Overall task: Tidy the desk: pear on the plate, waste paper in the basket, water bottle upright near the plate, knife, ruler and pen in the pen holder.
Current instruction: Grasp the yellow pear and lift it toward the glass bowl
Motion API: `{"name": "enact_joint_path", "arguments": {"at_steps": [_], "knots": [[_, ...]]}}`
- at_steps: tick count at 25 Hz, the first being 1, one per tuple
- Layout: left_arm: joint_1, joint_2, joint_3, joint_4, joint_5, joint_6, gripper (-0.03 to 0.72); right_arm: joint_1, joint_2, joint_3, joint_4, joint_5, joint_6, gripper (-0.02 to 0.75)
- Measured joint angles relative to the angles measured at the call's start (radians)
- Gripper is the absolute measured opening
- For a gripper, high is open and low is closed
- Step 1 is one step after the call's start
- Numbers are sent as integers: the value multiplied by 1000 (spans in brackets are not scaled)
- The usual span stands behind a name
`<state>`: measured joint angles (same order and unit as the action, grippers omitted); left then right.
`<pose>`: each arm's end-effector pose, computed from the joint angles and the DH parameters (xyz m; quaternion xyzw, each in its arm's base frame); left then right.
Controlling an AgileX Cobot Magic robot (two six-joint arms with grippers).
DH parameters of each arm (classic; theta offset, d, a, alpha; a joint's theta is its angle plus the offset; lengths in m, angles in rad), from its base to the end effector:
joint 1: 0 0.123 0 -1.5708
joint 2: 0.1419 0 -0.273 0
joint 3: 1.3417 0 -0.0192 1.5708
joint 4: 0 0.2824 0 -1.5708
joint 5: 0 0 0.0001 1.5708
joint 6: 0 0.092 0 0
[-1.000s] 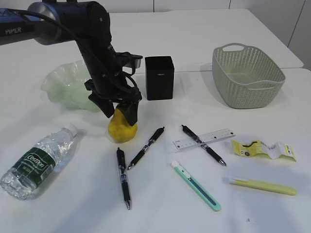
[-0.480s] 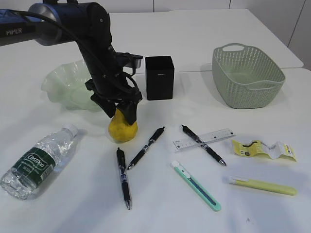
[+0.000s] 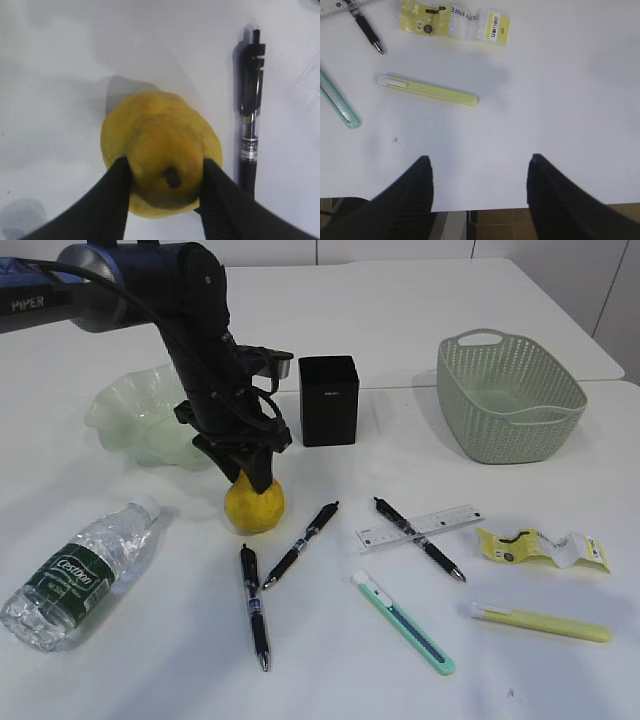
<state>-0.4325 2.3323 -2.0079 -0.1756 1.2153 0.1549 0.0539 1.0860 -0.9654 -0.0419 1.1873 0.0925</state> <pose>0.4517 -0.2251 0.1542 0.2634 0.9592 -0.0912 0.0467 0.2224 0.0084 0.3035 0.0147 0.9844 -0.0077 0.1751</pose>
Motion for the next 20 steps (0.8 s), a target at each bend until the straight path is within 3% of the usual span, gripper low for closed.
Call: {"name": "enact_joint_path", "arguments": {"at_steps": [20], "knots": [[0,-19,-56,-29,4,2,290,0,0,0,2,-10,0,473]]}}
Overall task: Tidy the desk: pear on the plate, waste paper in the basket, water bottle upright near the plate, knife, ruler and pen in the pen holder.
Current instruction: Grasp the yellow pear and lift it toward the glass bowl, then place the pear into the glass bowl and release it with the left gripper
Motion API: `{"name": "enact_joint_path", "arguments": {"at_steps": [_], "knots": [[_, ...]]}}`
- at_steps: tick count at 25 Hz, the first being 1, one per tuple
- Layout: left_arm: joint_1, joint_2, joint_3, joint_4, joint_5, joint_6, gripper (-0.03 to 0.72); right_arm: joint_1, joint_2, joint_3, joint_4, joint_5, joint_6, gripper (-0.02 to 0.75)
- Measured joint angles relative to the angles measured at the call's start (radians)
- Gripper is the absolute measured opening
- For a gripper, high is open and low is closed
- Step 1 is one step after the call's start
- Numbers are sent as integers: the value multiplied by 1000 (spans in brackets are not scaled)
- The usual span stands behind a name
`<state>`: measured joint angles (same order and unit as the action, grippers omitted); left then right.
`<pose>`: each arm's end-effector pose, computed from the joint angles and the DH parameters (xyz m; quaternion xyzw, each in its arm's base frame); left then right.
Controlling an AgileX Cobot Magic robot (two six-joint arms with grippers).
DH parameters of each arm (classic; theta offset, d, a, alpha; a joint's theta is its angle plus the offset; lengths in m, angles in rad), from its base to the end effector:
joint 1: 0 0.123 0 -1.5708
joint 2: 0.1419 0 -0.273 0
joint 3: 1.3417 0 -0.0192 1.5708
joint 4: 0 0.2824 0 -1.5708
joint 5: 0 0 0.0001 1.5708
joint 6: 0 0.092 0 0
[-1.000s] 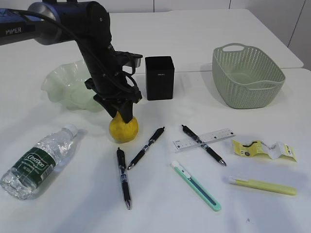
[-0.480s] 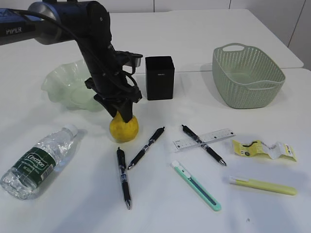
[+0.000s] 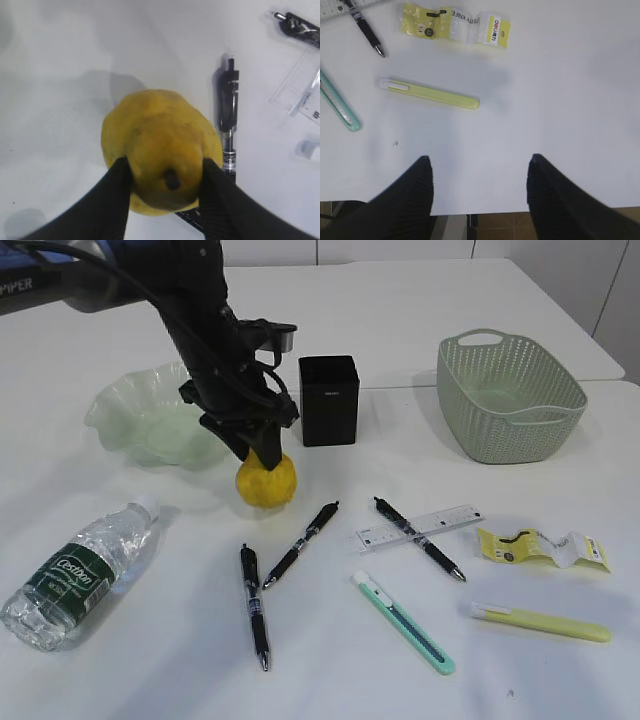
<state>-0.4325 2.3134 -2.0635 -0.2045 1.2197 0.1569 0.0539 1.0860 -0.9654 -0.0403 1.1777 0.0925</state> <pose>0.4560 -0.2299 0.1806 0.2628 0.9552 -0.1106 0.0791 0.2232 0.0086 0.3038 0.0147 0.9836 -0.0066 0.1798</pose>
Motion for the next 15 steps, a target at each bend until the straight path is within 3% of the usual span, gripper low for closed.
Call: {"name": "enact_joint_path", "arguments": {"at_steps": [15], "knots": [[0,-185,-9,6,19,0,289,0,0,0,5,-31,0,473]]}}
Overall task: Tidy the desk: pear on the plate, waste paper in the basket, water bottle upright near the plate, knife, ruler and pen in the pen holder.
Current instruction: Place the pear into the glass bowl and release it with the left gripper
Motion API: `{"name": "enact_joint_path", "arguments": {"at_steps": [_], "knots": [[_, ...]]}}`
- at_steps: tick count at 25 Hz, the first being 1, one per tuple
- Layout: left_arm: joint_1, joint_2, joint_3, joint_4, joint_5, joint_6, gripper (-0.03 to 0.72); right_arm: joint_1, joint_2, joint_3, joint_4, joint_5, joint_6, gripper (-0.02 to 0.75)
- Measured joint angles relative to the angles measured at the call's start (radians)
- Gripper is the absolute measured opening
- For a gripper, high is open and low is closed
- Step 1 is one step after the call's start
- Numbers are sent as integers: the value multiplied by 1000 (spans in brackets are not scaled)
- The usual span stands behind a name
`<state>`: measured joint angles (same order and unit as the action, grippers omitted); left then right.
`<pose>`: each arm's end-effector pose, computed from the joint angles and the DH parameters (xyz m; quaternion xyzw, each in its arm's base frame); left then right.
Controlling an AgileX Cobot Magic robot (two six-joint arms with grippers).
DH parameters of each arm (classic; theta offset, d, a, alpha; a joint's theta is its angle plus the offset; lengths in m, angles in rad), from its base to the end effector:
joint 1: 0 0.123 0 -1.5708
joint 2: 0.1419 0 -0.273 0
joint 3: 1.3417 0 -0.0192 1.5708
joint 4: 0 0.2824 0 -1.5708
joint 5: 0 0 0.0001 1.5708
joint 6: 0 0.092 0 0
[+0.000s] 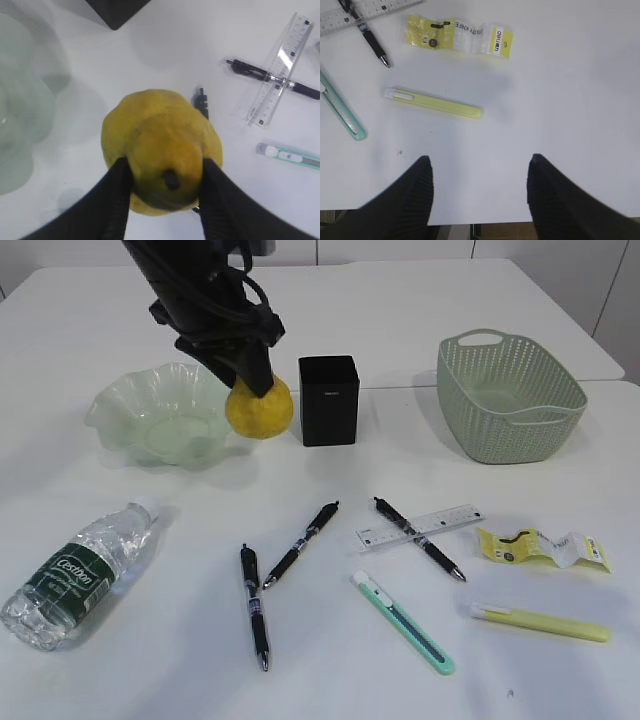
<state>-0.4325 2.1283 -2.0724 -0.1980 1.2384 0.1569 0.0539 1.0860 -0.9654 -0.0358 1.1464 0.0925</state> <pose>0.4377 -0.2209 0.2756 0.2701 0.9408 -0.1215 0.1648 0.2259 0.0092 0.3048 0.0149 0.9807 -0.0032 0.1950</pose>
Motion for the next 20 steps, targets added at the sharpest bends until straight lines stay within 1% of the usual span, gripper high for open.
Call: {"name": "enact_joint_path", "arguments": {"at_steps": [3,5,9,13,20], "knots": [[-1,-30,-1,57,0,0,289,0,0,0,14,-7,0,472],[-1,-42,-1,118,2,0,289,0,0,0,16,-11,0,473],[-1,-56,-1,204,4,0,289,0,0,0,18,-15,0,473],[-1,-58,-1,242,6,0,289,0,0,0,19,-23,0,473],[-1,-58,-1,271,6,0,289,0,0,0,19,-26,0,472]]}}
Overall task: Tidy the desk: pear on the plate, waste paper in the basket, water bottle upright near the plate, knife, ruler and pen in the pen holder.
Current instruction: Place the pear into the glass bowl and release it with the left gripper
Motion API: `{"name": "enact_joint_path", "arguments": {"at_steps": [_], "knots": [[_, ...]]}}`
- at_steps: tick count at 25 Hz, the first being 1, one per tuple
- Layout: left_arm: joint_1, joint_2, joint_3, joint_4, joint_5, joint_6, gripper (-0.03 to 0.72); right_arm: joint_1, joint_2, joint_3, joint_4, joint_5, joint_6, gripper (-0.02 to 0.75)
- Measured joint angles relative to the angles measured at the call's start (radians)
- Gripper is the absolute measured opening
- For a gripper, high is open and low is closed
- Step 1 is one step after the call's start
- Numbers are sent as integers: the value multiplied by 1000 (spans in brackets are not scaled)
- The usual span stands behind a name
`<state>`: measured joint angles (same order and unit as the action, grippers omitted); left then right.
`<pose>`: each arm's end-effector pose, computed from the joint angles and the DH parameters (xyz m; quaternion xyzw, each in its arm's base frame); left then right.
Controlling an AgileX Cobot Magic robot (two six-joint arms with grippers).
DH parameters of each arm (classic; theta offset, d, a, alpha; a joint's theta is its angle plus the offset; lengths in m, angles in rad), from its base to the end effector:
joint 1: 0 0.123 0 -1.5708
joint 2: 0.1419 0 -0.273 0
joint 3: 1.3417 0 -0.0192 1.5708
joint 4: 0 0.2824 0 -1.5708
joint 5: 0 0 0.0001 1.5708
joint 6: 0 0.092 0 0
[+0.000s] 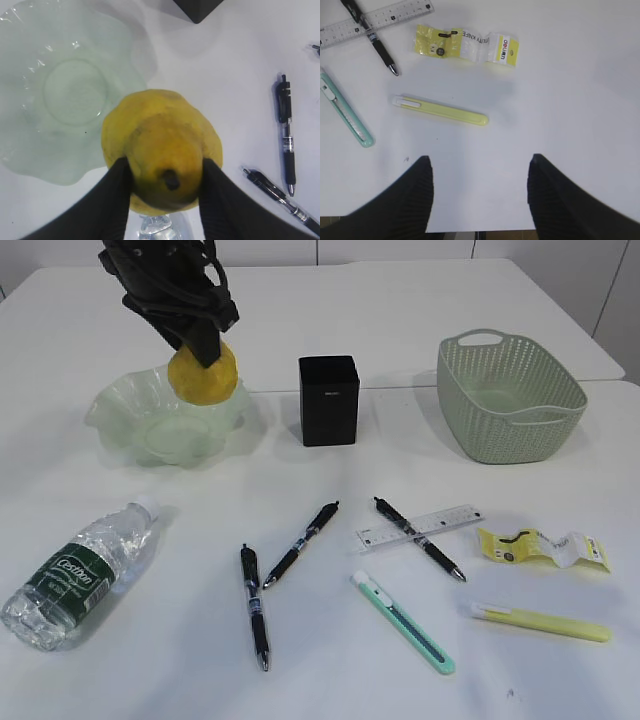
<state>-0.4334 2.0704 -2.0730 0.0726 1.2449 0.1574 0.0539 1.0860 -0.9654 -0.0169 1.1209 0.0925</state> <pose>0.4382 -0.1958 0.3022 0.2888 0.9342 0.0073 0.2092 0.2280 0.0109 0.3057 0.0169 0.9782 0.0069 0.2068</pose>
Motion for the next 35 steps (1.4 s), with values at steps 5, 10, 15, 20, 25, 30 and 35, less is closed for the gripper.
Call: {"name": "enact_joint_path", "arguments": {"at_steps": [5,10,15,20,25,30,35], "knots": [[0,0,0,2,0,0,289,0,0,0,0,-4,0,473],[0,0,0,8,0,0,289,0,0,0,0,-4,0,472],[0,0,0,97,0,-23,289,0,0,0,0,-4,0,472],[29,0,0,142,0,-69,289,0,0,0,0,-2,0,473],[92,0,0,140,0,-94,289,0,0,0,0,4,0,473],[161,0,0,118,-40,-98,289,0,0,0,9,6,0,472],[193,0,0,75,-86,-98,289,0,0,0,37,6,0,472]]}}
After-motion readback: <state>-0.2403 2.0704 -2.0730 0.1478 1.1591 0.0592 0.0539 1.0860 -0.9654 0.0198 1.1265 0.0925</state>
